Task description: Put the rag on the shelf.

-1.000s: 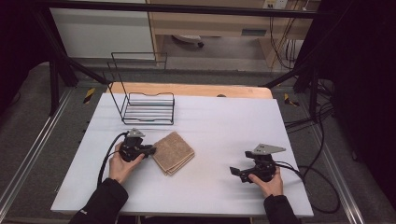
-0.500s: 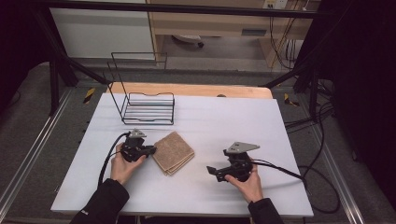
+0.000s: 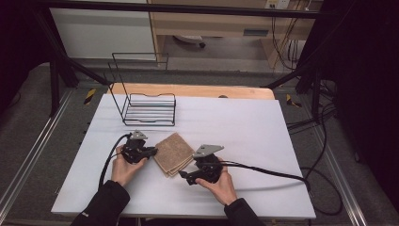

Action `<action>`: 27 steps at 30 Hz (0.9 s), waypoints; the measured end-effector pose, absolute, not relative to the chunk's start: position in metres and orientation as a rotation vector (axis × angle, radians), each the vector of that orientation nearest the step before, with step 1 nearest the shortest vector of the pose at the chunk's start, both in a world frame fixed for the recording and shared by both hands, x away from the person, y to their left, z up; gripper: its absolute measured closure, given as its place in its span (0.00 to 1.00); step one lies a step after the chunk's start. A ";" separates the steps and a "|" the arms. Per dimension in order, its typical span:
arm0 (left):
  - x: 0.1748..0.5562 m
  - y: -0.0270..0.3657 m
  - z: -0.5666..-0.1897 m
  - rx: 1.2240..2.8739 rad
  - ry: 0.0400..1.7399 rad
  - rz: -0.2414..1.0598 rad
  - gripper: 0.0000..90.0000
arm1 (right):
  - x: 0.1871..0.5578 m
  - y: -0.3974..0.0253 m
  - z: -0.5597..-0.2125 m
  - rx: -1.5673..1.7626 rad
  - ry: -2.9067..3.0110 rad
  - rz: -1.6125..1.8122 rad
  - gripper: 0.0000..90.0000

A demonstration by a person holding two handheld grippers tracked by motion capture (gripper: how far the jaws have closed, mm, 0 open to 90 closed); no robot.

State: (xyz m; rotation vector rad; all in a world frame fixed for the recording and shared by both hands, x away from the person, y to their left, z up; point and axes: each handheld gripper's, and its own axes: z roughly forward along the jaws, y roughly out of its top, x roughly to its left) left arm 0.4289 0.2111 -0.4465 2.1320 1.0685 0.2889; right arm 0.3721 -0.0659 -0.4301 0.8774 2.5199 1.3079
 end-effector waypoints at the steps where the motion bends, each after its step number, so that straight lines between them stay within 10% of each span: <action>1: 0.429 0.211 -0.447 2.132 1.069 0.288 0.91 | 0.373 -0.061 -0.431 0.874 2.527 1.300 0.25; 27: 0.430 0.212 -0.447 2.123 1.074 0.272 0.91 | 0.372 0.007 -0.454 0.719 2.554 1.150 0.68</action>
